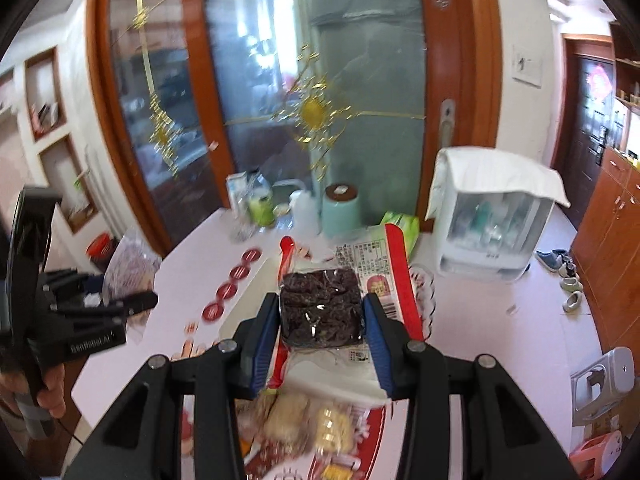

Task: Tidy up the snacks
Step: 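Carry both bags over the white tray and release them inside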

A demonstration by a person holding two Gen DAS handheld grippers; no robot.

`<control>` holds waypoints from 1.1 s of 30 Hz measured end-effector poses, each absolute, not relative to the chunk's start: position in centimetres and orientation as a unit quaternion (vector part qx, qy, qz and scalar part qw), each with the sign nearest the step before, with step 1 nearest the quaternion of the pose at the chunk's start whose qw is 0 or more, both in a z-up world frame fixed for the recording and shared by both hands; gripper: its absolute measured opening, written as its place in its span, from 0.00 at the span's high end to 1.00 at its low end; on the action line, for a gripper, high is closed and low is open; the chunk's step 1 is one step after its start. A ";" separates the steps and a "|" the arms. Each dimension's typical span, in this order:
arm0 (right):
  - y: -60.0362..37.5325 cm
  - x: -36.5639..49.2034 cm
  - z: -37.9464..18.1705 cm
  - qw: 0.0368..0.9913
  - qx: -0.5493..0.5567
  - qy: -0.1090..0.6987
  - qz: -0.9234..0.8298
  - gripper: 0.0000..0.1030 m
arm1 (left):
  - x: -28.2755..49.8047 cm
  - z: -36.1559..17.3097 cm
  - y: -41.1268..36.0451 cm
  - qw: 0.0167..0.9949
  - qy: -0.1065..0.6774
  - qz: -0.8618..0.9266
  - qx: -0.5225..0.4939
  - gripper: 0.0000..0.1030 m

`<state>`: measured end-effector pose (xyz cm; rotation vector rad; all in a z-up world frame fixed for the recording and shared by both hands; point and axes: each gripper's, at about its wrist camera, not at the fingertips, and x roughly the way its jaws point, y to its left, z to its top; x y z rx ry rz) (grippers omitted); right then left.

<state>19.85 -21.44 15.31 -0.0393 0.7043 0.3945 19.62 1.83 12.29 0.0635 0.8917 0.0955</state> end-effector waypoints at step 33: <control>-17.1 38.4 -2.5 0.833 0.051 0.536 0.130 0.57 | 39.6 -7.4 -0.1 0.831 0.556 -0.011 0.018 0.45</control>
